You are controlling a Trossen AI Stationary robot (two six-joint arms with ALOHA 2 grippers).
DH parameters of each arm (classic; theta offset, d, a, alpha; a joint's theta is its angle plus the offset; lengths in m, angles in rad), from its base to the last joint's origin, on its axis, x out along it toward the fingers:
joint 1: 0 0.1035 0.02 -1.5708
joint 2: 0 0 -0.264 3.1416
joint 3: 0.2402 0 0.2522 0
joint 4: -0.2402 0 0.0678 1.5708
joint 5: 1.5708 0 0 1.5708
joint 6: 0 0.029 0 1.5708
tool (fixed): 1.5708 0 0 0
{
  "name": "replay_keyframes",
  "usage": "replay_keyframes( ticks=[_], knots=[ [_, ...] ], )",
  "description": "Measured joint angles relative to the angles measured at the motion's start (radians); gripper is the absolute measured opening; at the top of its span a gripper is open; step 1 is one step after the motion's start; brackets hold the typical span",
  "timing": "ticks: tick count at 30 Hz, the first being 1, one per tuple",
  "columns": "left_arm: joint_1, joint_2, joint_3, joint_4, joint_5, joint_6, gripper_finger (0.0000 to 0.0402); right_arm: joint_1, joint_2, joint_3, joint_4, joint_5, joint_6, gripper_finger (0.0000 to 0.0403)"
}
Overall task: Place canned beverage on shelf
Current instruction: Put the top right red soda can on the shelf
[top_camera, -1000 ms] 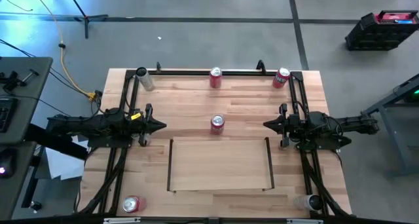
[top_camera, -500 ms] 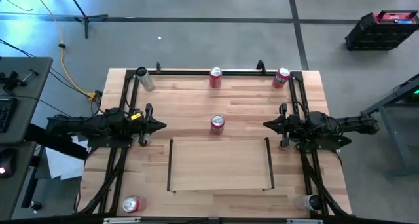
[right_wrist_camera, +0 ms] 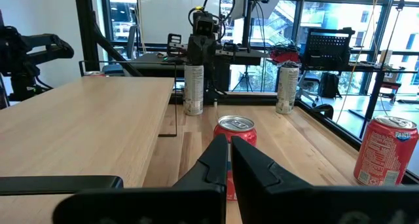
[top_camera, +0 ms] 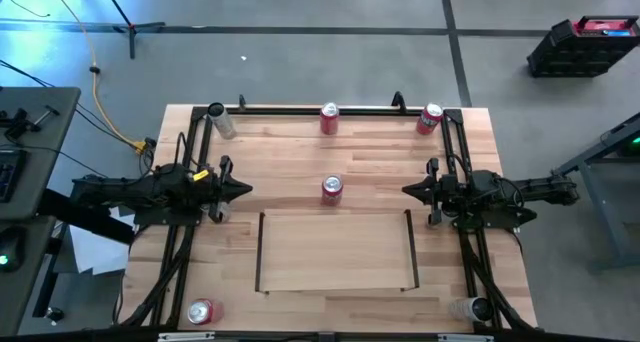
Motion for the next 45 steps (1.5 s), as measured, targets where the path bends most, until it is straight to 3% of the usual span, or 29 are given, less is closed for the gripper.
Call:
replay_keyframes(
  ticks=[4, 11, 14, 17, 21, 25, 30, 35, 38, 41, 45],
  knots=[
    [0.000, 0.000, 0.000, 0.050, 0.000, 0.009, 0.0005, -0.013, 0.001, 0.007, 0.061, 0.164, -0.032, 0.0005],
    [-0.006, 0.000, 0.000, 0.096, 0.012, -0.043, 0.0005, -0.013, 0.000, 0.009, 0.083, 0.152, 0.182, 0.0005],
    [-0.006, 0.000, 0.000, 0.129, 0.009, -0.039, 0.0005, -0.016, 0.002, 0.009, 0.120, 0.210, 0.236, 0.0005],
    [-0.006, 0.002, 0.000, 0.220, 0.002, -0.066, 0.0005, -0.020, 0.002, 0.009, 0.204, 0.239, 0.213, 0.0005],
    [-0.006, 0.009, 0.000, 0.291, 0.002, -0.063, 0.0005, -0.020, 0.006, 0.009, 0.383, 0.128, 0.114, 0.0005],
    [-0.006, 0.023, 0.000, 0.304, 0.000, -0.031, 0.0005, -0.020, 0.029, 0.011, 0.536, 0.126, 0.059, 0.0005],
    [-0.006, 0.052, 0.000, 0.365, 0.000, -0.021, 0.0005, -0.020, 0.169, 0.081, 0.477, 0.228, 0.049, 0.0013],
    [-0.006, 0.078, 0.000, 0.371, 0.000, 0.023, 0.0005, -0.020, 0.383, 0.203, 0.449, 0.365, 0.000, 0.0077],
    [-0.006, 0.095, 0.000, 0.367, 0.000, 0.031, 0.0010, -0.021, 0.486, 0.303, 0.410, 0.559, -0.023, 0.0137],
    [-0.006, 0.102, 0.000, 0.370, 0.000, 0.045, 0.0024, -0.042, 0.561, 0.438, 0.226, 0.702, -0.024, 0.0201],
    [-0.006, 0.103, 0.000, 0.371, -0.001, 0.049, 0.0059, -0.128, 0.635, 0.635, -0.125, 0.731, 0.129, 0.0276]
  ],
)
